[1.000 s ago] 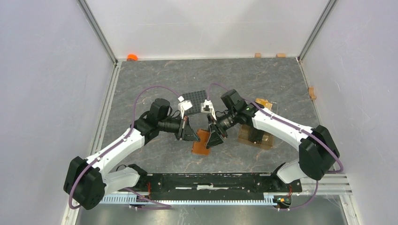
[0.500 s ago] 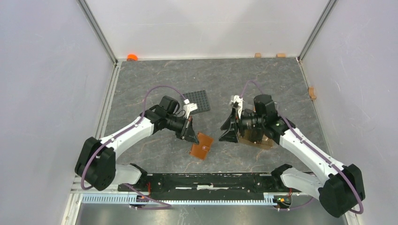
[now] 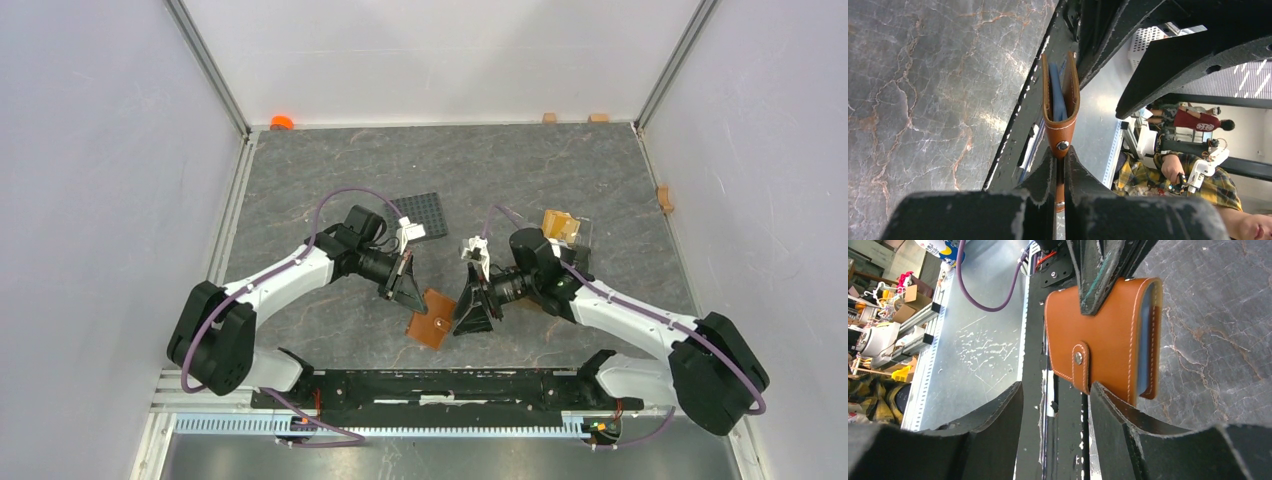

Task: Put the credit cards into the card holder
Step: Open the card holder at the center of the board.

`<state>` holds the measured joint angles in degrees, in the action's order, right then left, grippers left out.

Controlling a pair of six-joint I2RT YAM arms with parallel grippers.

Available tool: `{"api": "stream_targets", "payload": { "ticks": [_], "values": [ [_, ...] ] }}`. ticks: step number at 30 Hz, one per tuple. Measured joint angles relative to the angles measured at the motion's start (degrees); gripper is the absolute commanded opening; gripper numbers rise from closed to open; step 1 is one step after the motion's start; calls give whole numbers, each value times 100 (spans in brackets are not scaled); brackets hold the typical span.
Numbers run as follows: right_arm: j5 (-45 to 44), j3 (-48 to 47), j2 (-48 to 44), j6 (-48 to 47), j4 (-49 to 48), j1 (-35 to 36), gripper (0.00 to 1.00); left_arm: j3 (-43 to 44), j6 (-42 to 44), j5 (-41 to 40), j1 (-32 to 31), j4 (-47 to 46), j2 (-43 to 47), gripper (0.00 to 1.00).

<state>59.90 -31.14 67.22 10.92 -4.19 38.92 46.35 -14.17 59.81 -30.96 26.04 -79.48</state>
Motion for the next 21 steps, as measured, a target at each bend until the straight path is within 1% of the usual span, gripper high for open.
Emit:
{"api": "stream_targets", "payload": {
  "ticks": [8, 12, 16, 19, 21],
  "values": [
    [101, 0, 295, 133, -404, 74, 56, 0, -26, 240, -76, -142, 2, 2],
    [166, 0, 398, 151, -511, 118, 54, -44, -125, 330, -103, -308, 31, 2],
    [175, 0, 492, 173, -568, 216, 45, -81, -205, 348, -105, -385, 87, 2],
    [162, 0, 525, 177, -579, 306, 37, -81, -223, 365, -107, -387, 109, 2],
    [129, 0, 538, 192, -610, 348, 29, -83, -229, 385, -116, -385, 122, 2]
  ]
}}
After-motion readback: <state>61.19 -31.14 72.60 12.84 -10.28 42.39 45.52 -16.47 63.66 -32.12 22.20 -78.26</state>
